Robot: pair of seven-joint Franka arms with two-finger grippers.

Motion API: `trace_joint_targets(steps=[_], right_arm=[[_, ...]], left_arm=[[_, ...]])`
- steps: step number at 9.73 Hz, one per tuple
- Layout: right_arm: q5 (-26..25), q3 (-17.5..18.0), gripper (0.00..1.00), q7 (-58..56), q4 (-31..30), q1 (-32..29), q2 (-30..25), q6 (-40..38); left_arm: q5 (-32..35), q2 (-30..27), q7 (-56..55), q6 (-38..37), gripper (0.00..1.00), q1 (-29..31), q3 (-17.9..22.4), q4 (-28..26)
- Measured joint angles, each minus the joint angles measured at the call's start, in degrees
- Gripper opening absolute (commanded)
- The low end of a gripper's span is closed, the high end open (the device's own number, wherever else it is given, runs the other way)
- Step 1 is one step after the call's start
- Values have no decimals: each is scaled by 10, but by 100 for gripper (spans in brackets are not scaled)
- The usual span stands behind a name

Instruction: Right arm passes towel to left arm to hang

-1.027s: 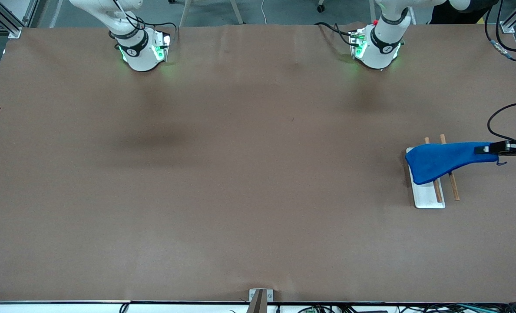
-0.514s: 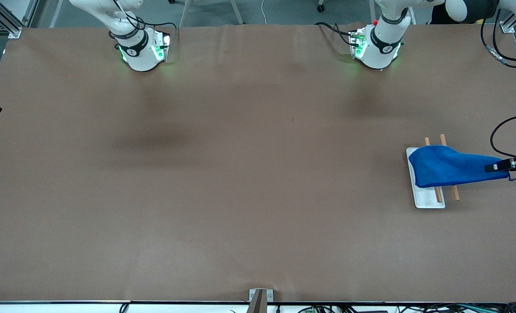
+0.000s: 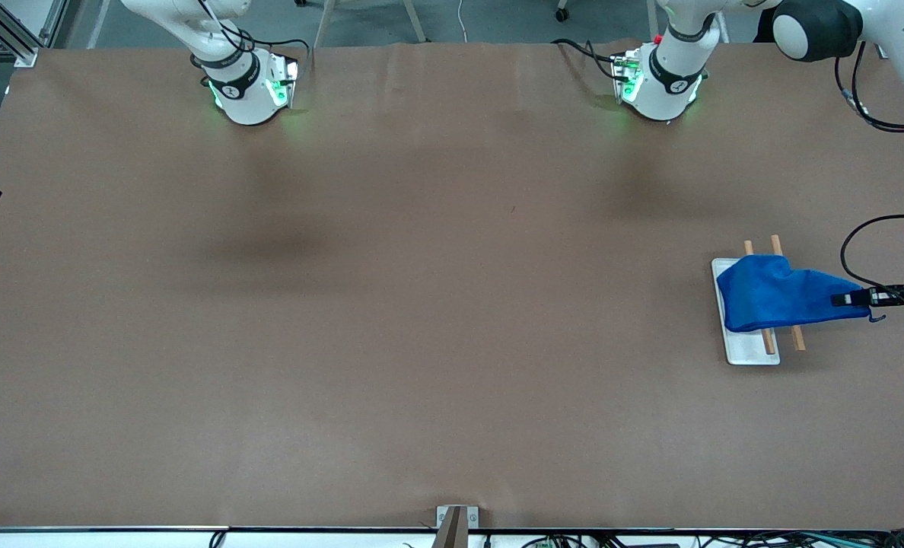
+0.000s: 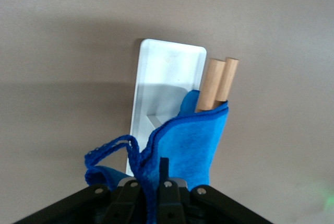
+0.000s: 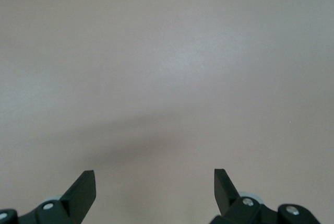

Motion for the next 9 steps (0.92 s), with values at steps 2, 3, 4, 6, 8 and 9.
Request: trace_joint_targets(steps=[2, 3, 4, 6, 8, 9], right_arm=[[0, 0, 100, 0, 0, 0, 0, 0], [0, 0, 100, 0, 0, 0, 0, 0], [0, 0, 100, 0, 0, 0, 0, 0], [0, 7, 100, 0, 0, -5, 0, 0], [0, 15, 100, 0, -1, -6, 0, 0], [0, 15, 100, 0, -1, -6, 0, 0]], left_arm=[[5, 0, 2, 5, 100, 8, 1, 1], [13, -1, 3, 13, 100, 8, 2, 5], [17, -4, 3, 25, 100, 7, 2, 10], [43, -24, 5, 49, 100, 2, -6, 17], [117, -64, 0, 113, 100, -11, -49, 19], [160, -90, -7, 124, 100, -20, -76, 19]])
